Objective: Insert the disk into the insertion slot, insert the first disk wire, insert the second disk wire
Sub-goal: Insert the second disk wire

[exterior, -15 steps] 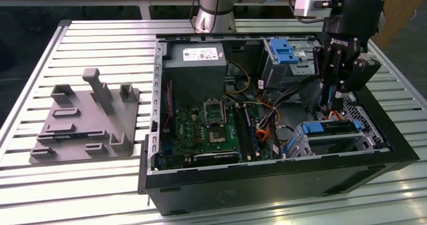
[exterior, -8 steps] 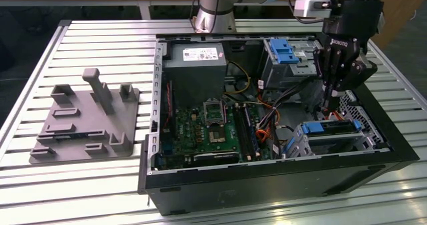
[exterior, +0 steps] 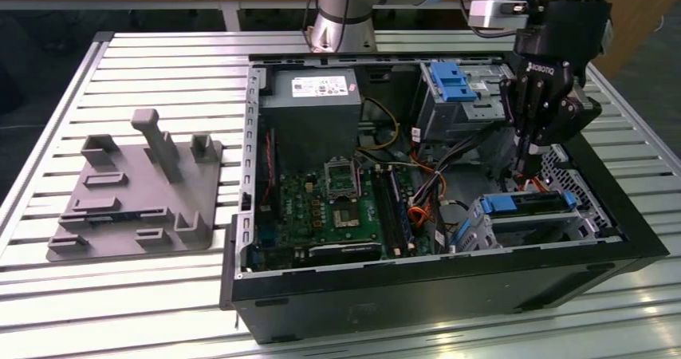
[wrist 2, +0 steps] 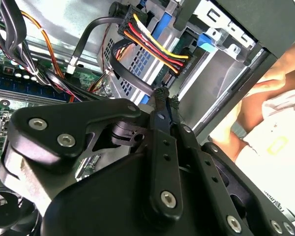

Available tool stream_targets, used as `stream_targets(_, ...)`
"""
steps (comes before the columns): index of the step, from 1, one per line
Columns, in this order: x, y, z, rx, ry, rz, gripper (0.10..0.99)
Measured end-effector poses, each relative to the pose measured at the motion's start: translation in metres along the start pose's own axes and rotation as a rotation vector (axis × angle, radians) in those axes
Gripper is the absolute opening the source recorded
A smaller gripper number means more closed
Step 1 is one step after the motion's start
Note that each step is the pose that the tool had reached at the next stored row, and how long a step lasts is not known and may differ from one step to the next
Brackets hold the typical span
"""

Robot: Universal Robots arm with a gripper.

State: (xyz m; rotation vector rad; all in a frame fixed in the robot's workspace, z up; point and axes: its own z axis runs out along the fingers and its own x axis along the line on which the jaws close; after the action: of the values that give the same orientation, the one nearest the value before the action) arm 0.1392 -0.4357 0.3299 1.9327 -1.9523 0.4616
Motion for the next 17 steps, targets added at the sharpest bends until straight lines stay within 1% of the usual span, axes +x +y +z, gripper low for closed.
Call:
stream_targets(8,0.0000,0.0000,0.0000,0.000,-0.0005,0.000,0.145)
stream_targets(12,0.0020,-0.0005,-0.0028,0.000,-0.0027,0.000,0.145)
stream_targets(17,0.0024,-0.0056,-0.0036,-0.001,-0.0043,-0.001,0.145)
